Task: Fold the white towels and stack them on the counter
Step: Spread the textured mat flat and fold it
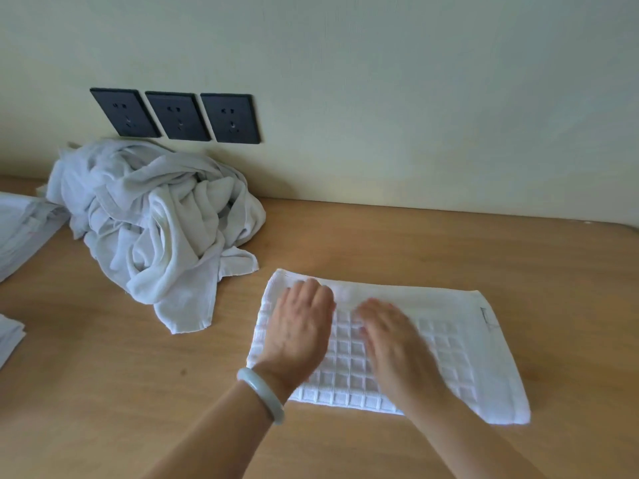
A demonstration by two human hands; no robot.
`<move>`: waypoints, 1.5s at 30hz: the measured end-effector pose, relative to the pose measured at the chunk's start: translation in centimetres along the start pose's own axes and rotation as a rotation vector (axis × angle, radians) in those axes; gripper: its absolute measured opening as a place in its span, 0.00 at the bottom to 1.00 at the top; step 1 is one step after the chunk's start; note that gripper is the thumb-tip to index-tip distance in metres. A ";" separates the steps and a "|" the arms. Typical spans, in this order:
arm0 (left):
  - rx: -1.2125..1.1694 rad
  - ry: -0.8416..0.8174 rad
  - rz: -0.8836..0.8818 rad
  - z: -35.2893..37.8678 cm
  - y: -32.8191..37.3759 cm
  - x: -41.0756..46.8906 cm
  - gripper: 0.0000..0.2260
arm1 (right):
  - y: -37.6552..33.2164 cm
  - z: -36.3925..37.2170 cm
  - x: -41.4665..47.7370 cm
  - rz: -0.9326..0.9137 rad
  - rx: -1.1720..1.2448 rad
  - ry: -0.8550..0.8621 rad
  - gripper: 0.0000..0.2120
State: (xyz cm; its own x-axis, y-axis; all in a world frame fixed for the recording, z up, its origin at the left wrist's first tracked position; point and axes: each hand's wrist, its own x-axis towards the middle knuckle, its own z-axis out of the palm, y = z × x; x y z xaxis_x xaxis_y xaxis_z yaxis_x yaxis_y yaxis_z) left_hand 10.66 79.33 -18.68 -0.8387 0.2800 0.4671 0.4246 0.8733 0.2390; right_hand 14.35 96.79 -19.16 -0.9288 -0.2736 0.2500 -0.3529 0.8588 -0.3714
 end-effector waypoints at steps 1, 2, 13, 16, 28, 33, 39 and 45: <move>0.012 -0.047 0.049 0.7 -0.3 -0.9 0.01 | -0.4 0.7 0.4 -0.083 0.016 -0.112 0.20; 0.041 -0.088 0.062 1.5 -0.9 -1.8 0.05 | 0.2 1.0 1.0 -0.140 -0.031 -0.211 0.24; 0.115 -0.267 -0.013 2.8 1.2 -2.3 0.33 | 5.4 -1.5 7.9 0.073 0.025 -0.289 0.11; 0.071 -0.256 0.010 3.0 1.9 -2.5 0.32 | 5.4 -0.7 9.5 0.036 0.011 -0.235 0.09; 0.175 -0.475 0.120 3.4 1.7 -2.2 0.25 | 4.2 0.8 9.0 0.132 -0.164 0.095 0.08; 0.227 -0.515 0.011 3.0 -0.1 -1.9 0.26 | 1.8 2.5 2.6 0.133 -0.173 -0.039 0.23; 0.234 -0.488 -0.264 1.6 -3.0 -2.0 0.28 | 8.2 -1.0 -0.8 0.348 -0.330 -0.209 0.33; 0.112 -0.483 -0.382 1.1 -2.8 -1.7 0.35 | 9.9 -1.4 -1.8 0.518 -0.301 -0.160 0.35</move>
State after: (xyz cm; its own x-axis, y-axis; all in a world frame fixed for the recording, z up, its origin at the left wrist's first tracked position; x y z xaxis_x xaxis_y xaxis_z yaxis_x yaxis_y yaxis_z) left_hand 10.54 76.83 -21.13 -0.9949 0.0652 -0.0773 0.0477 0.9765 0.2101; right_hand 12.68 106.42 -22.07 -0.9846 0.1697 -0.0413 0.1738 0.9757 -0.1338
